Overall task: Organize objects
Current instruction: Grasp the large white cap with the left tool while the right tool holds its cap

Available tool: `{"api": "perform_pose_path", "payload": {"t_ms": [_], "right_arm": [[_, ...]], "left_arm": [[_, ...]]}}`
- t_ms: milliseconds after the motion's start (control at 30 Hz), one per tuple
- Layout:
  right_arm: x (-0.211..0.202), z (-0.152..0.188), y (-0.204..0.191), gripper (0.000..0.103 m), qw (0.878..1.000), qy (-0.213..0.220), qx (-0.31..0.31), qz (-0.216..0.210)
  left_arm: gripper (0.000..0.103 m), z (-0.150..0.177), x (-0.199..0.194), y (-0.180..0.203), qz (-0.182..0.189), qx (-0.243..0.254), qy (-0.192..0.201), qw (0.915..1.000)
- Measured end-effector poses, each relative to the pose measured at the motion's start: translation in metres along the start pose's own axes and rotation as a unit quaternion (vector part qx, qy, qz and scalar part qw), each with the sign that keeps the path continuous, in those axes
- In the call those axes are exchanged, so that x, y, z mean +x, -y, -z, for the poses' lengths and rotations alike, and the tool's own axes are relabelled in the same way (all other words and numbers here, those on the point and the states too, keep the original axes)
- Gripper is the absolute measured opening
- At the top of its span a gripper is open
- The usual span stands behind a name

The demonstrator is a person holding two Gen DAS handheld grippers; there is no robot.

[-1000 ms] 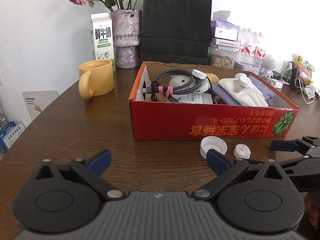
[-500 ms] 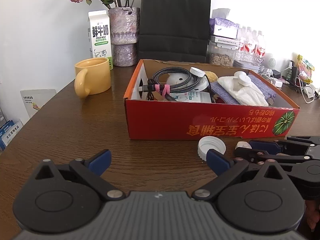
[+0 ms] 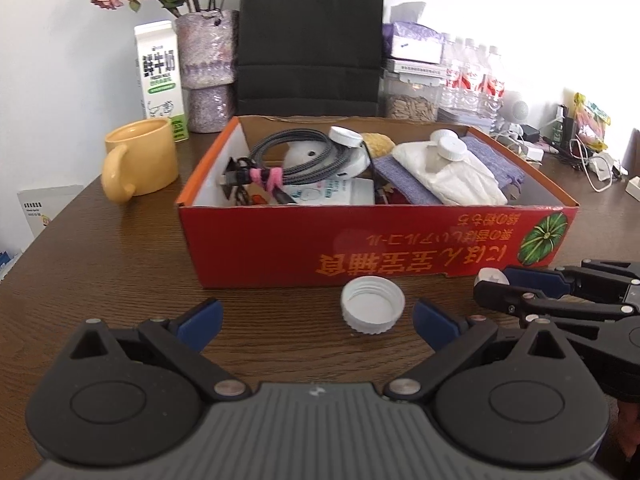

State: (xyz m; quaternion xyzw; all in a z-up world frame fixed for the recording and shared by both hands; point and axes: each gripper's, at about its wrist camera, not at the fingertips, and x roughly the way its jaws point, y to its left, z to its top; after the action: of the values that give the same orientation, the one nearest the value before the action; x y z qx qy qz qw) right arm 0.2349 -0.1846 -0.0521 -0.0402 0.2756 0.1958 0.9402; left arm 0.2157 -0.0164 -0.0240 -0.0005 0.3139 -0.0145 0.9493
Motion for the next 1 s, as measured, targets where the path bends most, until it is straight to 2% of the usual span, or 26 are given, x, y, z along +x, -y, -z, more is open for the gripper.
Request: {"api": "perform_pose_path", "payload": {"t_ms": [367, 433, 467, 533, 567, 600, 667, 1000], "right_arm": [[-0.011, 0.006, 0.035, 0.026, 1.0, 0.006, 0.017, 0.026], [-0.012, 0.007, 0.039, 0.026, 0.999, 0.007, 0.022, 0.026], [-0.012, 0.007, 0.04, 0.026, 0.999, 0.008, 0.023, 0.026], [-0.013, 0.007, 0.039, 0.026, 0.999, 0.011, 0.019, 0.025], [-0.013, 0.007, 0.038, 0.026, 1.0, 0.012, 0.017, 0.024], [-0.013, 0.007, 0.037, 0.026, 1.0, 0.012, 0.016, 0.023], [-0.014, 0.007, 0.036, 0.026, 1.0, 0.014, 0.014, 0.022], [-0.02, 0.007, 0.031, 0.026, 0.999, 0.028, 0.003, 0.027]], "left_arm": [[0.102, -0.005, 0.027, 0.022, 0.006, 0.012, -0.029, 0.9995], [0.095, -0.004, 0.029, 0.025, 0.008, 0.013, -0.031, 0.9994], [0.086, -0.004, 0.03, 0.026, 0.009, 0.012, -0.033, 0.9994], [0.062, -0.004, 0.031, 0.027, 0.016, 0.01, -0.035, 0.9992], [0.046, -0.004, 0.031, 0.028, 0.018, 0.011, -0.032, 0.9993], [0.041, -0.004, 0.03, 0.028, 0.019, 0.013, -0.029, 0.9993], [0.041, -0.004, 0.028, 0.028, 0.028, 0.011, -0.025, 0.9992], [0.041, -0.005, 0.005, 0.032, 0.03, 0.007, 0.017, 0.9994]]}}
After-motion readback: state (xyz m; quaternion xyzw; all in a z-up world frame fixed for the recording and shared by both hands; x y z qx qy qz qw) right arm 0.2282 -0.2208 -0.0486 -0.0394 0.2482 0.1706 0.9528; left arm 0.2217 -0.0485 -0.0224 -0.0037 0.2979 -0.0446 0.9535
